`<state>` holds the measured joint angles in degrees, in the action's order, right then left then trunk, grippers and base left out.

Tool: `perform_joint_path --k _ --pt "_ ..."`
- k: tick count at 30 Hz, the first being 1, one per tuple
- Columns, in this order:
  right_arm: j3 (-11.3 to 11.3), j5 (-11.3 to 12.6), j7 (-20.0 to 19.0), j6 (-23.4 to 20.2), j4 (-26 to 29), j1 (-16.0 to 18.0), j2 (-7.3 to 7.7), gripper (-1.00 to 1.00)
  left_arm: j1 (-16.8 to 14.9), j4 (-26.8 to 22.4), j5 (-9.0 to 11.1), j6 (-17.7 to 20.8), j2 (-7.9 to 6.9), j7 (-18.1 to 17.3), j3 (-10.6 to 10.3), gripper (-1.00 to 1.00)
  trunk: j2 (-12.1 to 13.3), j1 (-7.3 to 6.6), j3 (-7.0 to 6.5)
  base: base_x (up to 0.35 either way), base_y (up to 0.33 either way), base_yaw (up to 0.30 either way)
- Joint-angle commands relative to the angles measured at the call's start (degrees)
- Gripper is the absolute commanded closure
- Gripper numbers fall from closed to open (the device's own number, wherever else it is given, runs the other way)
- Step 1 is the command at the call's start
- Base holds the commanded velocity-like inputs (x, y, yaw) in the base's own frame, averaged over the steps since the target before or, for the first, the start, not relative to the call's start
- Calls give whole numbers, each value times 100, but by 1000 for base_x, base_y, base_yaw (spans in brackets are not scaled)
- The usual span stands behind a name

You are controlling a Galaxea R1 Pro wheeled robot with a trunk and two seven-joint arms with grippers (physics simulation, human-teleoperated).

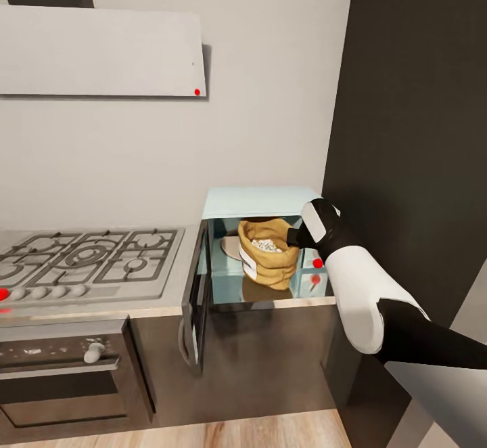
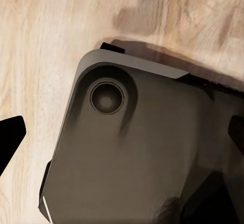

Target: In the kitchen, take the popcorn bag from the countertop, put it into the microwave, and heat it until the popcorn is cooked so the cooked popcorn ends up inside the bag.

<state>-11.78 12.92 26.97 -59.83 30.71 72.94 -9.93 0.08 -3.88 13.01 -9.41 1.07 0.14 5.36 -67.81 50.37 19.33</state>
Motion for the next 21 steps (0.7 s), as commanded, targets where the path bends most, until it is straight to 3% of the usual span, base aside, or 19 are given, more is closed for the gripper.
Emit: perform_joint_path --k 1,5,21 --pt "-22 50 53 -17 -442 1 -7 100 0 -8 -10 -8 5 1 44 -100 -3 1 7 0 0 0" --pt "-22 53 -23 -17 -443 1 -7 100 0 -7 -9 -8 0 0 44 -100 -3 1 7 101 0 0" --pt "-27 53 -42 -17 -443 1 -7 100 0 -7 -4 -8 -1 3 44 -100 -3 1 7 242 0 0"
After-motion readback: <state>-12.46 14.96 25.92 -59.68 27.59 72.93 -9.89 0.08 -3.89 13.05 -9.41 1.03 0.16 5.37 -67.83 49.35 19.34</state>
